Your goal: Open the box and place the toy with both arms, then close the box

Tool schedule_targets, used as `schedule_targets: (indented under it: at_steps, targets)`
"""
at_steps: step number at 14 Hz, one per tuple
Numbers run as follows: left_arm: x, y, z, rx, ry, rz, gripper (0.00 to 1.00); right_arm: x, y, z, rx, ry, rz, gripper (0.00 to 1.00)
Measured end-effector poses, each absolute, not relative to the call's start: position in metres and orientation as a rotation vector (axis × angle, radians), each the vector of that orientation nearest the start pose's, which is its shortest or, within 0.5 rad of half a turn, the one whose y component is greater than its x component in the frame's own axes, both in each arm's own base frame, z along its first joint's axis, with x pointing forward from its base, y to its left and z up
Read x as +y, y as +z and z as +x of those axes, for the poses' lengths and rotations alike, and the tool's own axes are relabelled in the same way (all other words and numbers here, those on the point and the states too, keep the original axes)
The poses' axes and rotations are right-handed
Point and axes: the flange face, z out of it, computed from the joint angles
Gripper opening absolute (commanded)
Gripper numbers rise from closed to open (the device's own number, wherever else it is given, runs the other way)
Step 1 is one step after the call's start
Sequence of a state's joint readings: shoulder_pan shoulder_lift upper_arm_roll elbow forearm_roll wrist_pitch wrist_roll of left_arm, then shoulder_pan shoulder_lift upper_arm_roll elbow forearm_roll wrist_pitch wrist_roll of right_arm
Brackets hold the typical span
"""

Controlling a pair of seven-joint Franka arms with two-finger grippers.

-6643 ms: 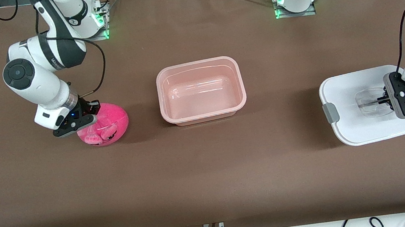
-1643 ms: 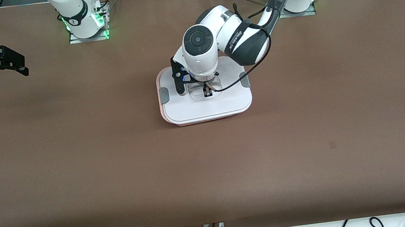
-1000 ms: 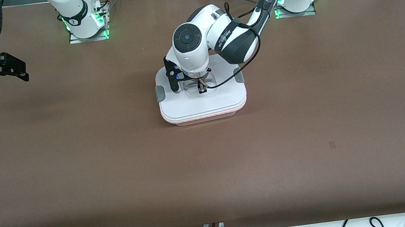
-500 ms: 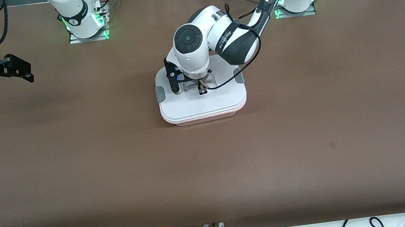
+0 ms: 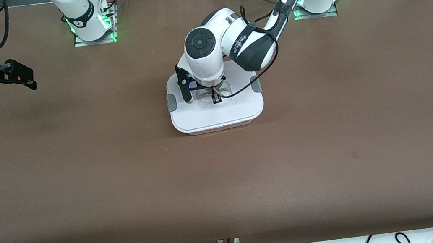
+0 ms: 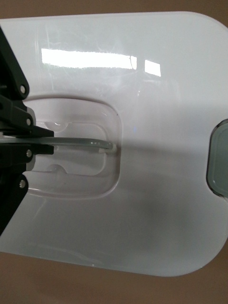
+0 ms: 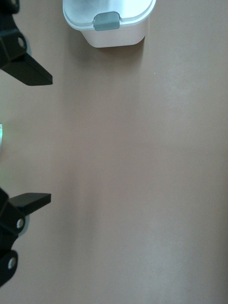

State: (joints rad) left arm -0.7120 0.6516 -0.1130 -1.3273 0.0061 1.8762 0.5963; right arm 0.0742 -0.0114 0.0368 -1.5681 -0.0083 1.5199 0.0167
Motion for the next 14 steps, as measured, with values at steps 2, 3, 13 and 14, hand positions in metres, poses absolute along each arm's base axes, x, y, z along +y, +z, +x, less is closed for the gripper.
schedule_targets:
  at_steps: [2, 3, 13, 14]
  targets:
    - [-0.517, 0.345, 0.5, 2.062, 0.162, -2.415, 0.0, 0.06, 0.627, 0.543, -0.148, 0.057, -3.149, 1.0]
    - [-0.518, 0.345, 0.499, 2.064, 0.161, -2.405, 0.03, 0.06, 0.627, 0.543, -0.148, 0.058, -3.149, 1.0]
    - [-0.471, 0.407, 0.56, 1.902, 0.092, -2.52, 1.0, 0.059, 0.628, 0.544, -0.145, 0.046, -3.148, 1.0]
    - [-0.45, 0.409, 0.578, 1.846, 0.088, -2.572, 1.0, 0.059, 0.628, 0.544, -0.145, 0.045, -3.148, 1.0]
